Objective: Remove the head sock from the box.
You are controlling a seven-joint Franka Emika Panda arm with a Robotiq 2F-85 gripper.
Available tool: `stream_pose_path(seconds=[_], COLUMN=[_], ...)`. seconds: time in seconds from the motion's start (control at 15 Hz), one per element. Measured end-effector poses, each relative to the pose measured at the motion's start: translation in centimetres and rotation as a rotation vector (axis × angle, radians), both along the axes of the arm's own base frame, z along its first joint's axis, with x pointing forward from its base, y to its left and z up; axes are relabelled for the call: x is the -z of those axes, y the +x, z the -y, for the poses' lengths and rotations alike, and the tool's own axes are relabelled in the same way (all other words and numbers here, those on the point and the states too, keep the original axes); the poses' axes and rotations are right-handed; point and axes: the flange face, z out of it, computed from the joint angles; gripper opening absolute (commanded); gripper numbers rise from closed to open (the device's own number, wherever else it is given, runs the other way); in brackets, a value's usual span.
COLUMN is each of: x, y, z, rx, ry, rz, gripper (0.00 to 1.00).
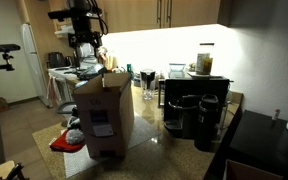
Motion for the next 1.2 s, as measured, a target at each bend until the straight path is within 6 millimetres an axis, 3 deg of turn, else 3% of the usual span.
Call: stream_pose_path(seconds=[0.6, 1.2], x=[2.5, 3.4], y=[0.6, 1.0], z=[2.3, 2.7], rx=[0.271, 0.398], ry=[-0.037, -0.042], rz=[-0.033, -0.043], gripper=[1.0, 1.0])
